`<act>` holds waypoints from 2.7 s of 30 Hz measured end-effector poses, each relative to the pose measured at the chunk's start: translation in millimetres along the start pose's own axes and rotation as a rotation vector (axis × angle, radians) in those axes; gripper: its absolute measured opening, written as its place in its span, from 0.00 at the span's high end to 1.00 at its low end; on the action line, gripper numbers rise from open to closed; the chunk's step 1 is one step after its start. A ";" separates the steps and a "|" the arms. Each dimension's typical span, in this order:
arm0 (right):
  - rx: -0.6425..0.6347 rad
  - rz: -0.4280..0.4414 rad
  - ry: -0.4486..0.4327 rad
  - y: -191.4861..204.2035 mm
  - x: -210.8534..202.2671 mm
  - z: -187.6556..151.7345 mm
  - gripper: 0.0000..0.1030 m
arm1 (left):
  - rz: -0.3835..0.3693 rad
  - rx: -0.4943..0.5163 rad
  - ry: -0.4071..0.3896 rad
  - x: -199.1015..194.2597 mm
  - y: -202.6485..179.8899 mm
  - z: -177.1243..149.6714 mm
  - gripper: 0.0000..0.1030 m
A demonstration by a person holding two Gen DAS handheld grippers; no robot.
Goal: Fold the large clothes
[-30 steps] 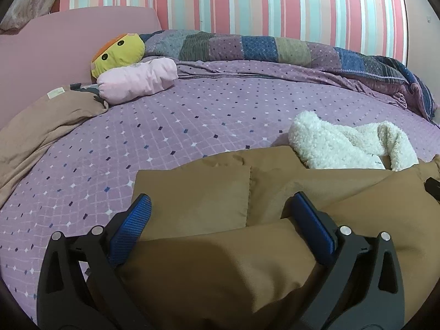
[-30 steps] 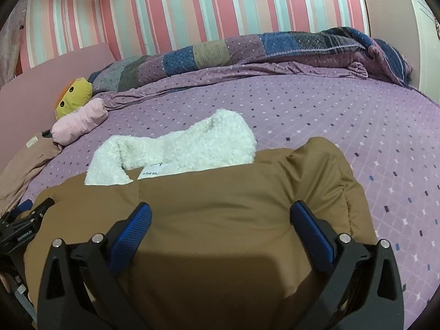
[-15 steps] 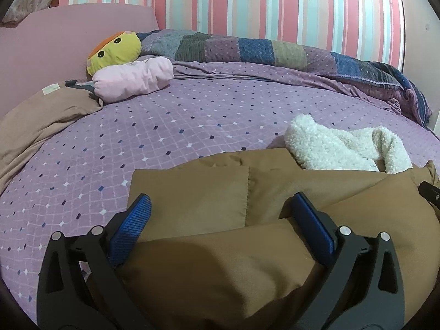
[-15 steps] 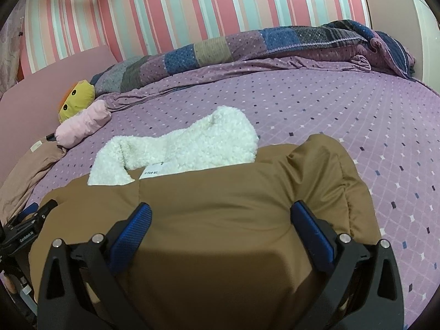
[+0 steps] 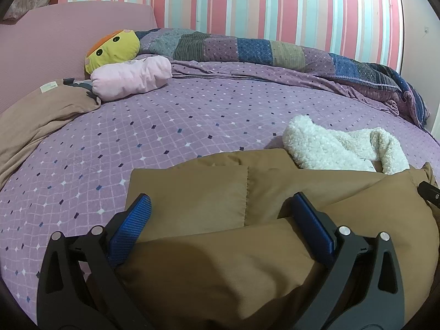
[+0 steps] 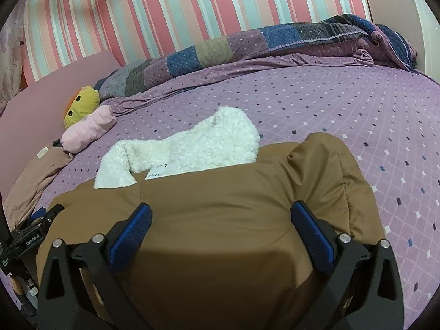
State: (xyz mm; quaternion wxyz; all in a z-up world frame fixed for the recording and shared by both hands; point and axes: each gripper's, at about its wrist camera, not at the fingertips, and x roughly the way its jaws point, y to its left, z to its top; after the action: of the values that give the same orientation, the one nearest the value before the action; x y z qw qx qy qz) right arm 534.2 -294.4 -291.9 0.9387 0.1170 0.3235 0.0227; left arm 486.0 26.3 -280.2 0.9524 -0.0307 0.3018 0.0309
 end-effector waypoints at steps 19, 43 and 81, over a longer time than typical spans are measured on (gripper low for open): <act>0.083 0.089 -0.080 -15.1 -13.2 -2.7 0.01 | 0.125 0.091 0.041 -2.9 -24.2 1.3 0.03; 0.073 -0.175 0.008 6.5 -250.5 -65.5 0.02 | -0.049 0.096 0.133 -250.7 -24.5 -27.3 0.03; -0.093 -0.236 0.002 57.3 -398.2 -169.8 0.02 | -0.017 0.081 0.141 -410.6 38.5 -139.0 0.03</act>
State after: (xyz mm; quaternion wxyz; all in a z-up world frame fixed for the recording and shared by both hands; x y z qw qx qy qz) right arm 117.6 -251.0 -168.4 0.9390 0.0344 0.3345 -0.0726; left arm 68.4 37.4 -158.3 0.9295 0.0032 0.3688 0.0081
